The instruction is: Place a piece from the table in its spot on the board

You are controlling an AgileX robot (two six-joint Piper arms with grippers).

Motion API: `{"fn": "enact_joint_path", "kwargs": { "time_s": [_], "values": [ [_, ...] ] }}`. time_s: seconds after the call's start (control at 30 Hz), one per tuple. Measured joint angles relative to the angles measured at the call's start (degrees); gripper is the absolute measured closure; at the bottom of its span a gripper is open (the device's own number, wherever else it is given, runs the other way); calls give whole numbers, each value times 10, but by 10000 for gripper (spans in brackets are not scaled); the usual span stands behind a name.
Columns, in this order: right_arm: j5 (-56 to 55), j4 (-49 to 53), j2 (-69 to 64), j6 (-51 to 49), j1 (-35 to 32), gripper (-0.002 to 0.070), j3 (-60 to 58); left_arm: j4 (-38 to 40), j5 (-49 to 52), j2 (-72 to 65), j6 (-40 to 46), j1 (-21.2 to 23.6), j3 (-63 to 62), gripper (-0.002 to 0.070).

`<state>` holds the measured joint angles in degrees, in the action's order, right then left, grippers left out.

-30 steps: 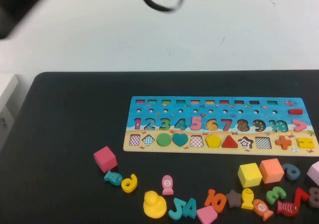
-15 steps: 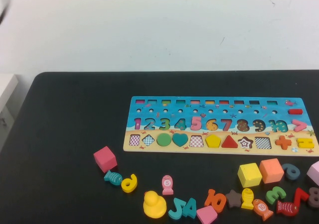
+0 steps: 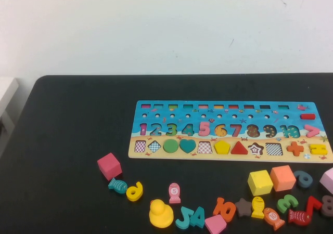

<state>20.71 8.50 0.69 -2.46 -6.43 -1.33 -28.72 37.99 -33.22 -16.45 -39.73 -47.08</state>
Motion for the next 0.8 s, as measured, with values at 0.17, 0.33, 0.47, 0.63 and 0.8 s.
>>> {"fn": "enact_joint_path", "kwargs": {
  "time_s": [0.17,0.33,0.47,0.63,0.8],
  "values": [
    [0,0,0,0,0,657,0,0,-1,55,-5,0,69,675],
    [0,0,0,0,0,657,0,1,4,71,-5,0,92,675],
    [0,0,0,0,0,657,0,2,21,71,-5,0,95,675],
    [0,0,0,0,0,657,0,5,30,85,-5,14,99,675],
    [0,0,0,0,0,657,0,25,28,135,-6,105,104,675]
  ]
}}
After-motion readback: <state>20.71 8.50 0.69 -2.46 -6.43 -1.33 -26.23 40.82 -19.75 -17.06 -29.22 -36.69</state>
